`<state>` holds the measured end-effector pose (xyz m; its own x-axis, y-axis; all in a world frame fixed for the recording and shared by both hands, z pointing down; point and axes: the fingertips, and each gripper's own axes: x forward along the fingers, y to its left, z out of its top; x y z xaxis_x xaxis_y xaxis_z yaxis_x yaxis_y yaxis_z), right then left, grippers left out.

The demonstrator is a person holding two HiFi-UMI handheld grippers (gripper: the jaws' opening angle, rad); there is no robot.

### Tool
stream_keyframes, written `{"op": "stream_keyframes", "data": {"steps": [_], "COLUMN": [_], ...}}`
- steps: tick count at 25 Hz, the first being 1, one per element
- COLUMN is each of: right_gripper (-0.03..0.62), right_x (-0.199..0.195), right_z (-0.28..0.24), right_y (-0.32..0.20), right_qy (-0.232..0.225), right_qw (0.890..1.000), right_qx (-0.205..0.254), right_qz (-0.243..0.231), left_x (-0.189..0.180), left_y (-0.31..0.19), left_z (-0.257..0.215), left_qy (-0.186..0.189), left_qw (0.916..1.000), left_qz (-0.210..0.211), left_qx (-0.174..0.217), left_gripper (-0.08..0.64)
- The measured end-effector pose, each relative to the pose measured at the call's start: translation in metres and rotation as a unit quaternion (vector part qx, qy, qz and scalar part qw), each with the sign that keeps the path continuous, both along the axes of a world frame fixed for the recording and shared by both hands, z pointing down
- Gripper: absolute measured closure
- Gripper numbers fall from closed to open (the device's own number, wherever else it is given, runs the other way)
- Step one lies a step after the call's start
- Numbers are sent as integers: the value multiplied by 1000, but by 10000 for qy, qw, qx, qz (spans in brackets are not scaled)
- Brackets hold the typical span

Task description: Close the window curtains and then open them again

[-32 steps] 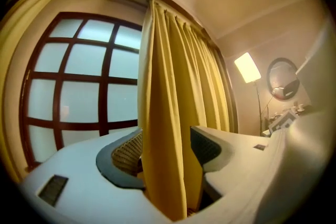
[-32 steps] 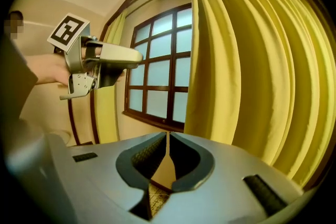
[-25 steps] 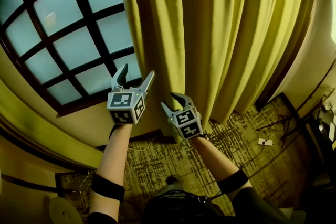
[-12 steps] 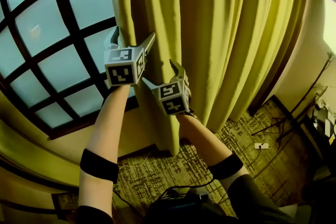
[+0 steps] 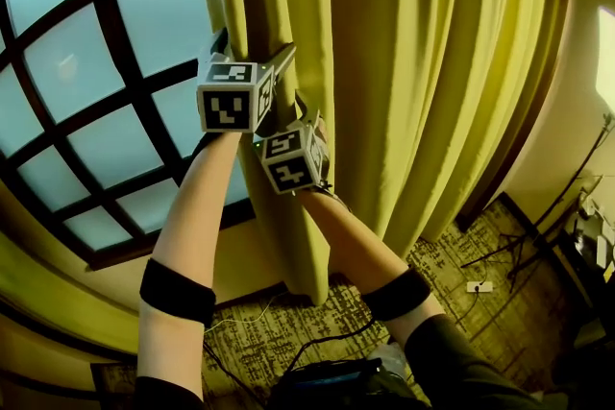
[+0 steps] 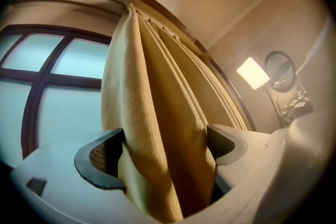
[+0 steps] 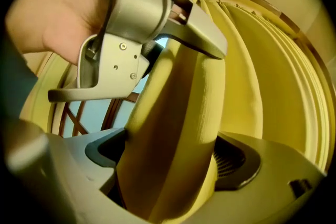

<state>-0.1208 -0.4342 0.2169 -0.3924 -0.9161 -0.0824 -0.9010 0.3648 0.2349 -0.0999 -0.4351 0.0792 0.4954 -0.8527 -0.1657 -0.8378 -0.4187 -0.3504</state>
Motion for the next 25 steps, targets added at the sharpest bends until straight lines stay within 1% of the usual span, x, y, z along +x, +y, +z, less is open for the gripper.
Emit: {"op": "stream_keyframes", "data": {"steps": [2,3,4,6,7,8,9,10,11,18,25], "right_gripper": [46,63,86,127,271,384,483,536,555,560,561], "right_x": [-4,-4,-4,0,4,8,11,13,15,36,75], "right_z": [-4,-5,-5,-6,-7,-8,-8,-9,-10,-11,-13], "right_y": [-8,-12,-15,-20,-22,-25,-27,-28,-29,-38,-53], "right_qy": [82,140,202,318,341,329,278,199,116,-223,-637], "right_qw": [9999,9998,9996,9992,9990,9989,9990,9990,9989,9968,9916], "right_qx": [34,52,73,164,231,281,303,298,269,74,-190], "right_qz": [-78,-120,-161,-178,-154,-152,-197,-277,-360,-758,-1107], "left_x": [5,7,8,5,4,4,5,8,11,33,71], "left_y": [-6,-9,-12,-13,-12,-11,-11,-11,-11,-16,-25], "left_z": [-6,-6,-6,-8,-11,-13,-16,-17,-17,-19,-23], "left_qy": [-64,-111,-167,-235,-227,-190,-136,-87,-58,42,279], "left_qw": [10000,9999,9998,9992,9988,9985,9985,9987,9988,9995,9988], "left_qz": [6,-15,-73,-305,-410,-464,-466,-432,-385,-137,359], "left_qx": [1,-6,-1,79,145,208,253,275,281,273,161], "left_gripper": [75,83,117,240,333,428,509,552,555,558,558]}}
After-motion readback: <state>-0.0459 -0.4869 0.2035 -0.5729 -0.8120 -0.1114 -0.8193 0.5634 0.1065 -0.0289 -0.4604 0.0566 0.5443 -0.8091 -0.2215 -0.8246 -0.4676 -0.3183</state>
